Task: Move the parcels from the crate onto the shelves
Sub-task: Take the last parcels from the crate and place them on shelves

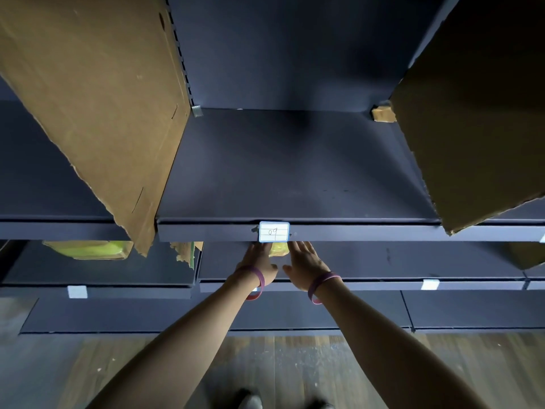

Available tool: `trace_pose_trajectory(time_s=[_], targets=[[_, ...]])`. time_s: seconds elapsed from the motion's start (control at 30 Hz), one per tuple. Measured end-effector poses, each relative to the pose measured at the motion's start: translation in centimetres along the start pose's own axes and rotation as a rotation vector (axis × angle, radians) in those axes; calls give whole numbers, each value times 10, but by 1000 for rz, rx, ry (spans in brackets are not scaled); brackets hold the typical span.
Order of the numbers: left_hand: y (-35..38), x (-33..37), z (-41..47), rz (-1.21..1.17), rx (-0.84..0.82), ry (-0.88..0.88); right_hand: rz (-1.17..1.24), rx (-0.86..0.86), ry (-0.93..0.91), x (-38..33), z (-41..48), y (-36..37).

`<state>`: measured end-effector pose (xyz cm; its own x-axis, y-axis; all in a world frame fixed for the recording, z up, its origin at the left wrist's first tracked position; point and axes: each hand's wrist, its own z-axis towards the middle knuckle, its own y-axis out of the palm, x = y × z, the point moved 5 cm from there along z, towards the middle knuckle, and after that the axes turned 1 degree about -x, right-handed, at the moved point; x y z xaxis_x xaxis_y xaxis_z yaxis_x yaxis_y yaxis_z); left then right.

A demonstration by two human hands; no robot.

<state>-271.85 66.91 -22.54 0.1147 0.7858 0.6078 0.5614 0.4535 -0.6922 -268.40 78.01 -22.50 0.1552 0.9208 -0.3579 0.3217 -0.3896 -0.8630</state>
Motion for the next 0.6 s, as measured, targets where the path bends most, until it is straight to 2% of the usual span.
trace_pose_trajectory(time_s=[0.17, 0.3, 0.6], targets=[[8, 8, -21, -35, 41, 54, 77, -2, 51, -2, -28, -3], [33, 28, -40, -11, -29, 88, 89, 4, 127, 17, -66, -9], [90, 138, -78, 26, -22, 221, 98, 116, 258, 113, -161, -59]])
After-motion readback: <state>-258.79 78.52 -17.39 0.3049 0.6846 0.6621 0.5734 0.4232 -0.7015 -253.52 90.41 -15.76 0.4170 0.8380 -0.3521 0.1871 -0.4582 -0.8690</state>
